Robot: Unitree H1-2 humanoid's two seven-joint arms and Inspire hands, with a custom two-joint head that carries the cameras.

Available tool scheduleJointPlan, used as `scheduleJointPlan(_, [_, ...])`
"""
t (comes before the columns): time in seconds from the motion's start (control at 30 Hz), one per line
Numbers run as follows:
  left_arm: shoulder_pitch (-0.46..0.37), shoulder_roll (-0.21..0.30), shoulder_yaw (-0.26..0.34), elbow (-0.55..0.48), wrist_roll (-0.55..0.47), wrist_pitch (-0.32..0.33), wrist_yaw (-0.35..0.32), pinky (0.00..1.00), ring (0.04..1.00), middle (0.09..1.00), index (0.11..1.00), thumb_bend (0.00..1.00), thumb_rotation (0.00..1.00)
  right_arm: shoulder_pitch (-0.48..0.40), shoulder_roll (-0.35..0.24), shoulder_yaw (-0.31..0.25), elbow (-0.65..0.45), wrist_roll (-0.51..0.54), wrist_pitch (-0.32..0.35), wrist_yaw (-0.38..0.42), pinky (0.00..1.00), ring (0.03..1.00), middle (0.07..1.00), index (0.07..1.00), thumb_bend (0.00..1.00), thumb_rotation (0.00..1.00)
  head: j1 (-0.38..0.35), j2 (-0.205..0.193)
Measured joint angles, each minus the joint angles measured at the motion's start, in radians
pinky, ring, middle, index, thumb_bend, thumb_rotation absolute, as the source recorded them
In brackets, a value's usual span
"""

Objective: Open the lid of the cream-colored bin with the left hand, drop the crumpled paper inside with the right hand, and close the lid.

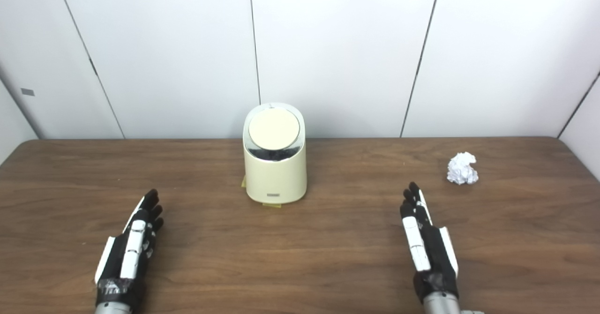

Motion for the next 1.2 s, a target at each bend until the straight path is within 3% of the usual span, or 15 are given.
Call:
scheduleJointPlan(0.83, [0.000,0.001,0.002,0.000,-0.008,0.000,-0.002,1.00,1.000,1.000,1.000,0.50,0.87,-0.001,0.002,0.000,0.000,0.005,0.013,0.000,1.00,0.981,0.972,0.979,0.64,0.90,-0.005,0.000])
scheduleJointPlan(1.0, [0.000,0.001,0.001,0.000,-0.007,0.000,-0.004,1.00,1.000,1.000,1.000,0.49,0.88,-0.001,0.002,0.002,0.000,-0.003,0.013,-0.001,1.00,0.982,0.973,0.981,0.64,0.90,0.001,-0.020])
scheduleJointPlan(1.07, [0.000,0.001,0.000,0.000,-0.006,0.000,-0.005,1.00,1.000,1.000,1.000,0.49,0.85,-0.001,0.003,0.002,0.000,-0.002,0.013,-0.001,1.00,0.981,0.972,0.979,0.64,0.90,0.009,-0.040])
scheduleJointPlan(1.2, [-0.004,0.003,-0.014,-0.001,0.043,0.008,-0.004,1.00,1.000,0.997,1.000,0.52,0.59,0.000,0.005,0.002,0.002,-0.003,0.009,-0.001,1.00,0.975,0.974,0.987,0.61,0.92,0.032,-0.078])
